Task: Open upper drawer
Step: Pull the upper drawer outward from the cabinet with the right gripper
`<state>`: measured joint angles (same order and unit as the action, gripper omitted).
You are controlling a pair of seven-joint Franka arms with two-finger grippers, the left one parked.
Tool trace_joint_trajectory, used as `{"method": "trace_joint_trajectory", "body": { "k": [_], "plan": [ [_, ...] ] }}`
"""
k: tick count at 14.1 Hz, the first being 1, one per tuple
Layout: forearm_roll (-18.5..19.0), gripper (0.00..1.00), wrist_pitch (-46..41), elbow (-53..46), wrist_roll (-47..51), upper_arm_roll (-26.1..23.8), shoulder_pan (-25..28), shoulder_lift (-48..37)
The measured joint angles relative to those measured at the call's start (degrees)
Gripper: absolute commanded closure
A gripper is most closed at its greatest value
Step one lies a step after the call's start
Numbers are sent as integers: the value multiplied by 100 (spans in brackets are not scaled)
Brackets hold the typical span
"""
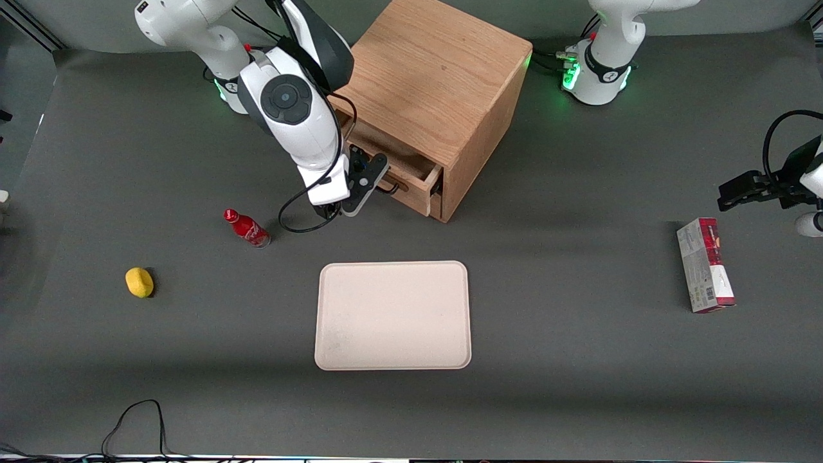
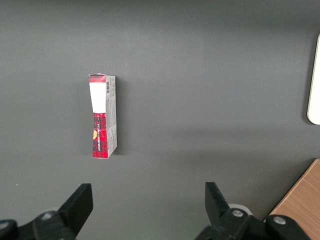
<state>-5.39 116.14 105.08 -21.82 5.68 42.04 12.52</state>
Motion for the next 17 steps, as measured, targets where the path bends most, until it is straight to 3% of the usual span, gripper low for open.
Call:
{"method": "trace_joint_trajectory", "body": {
  "k": [17],
  "plan": [
    [0,0,-276,-823,-399,11,-720,623]
  ]
}}
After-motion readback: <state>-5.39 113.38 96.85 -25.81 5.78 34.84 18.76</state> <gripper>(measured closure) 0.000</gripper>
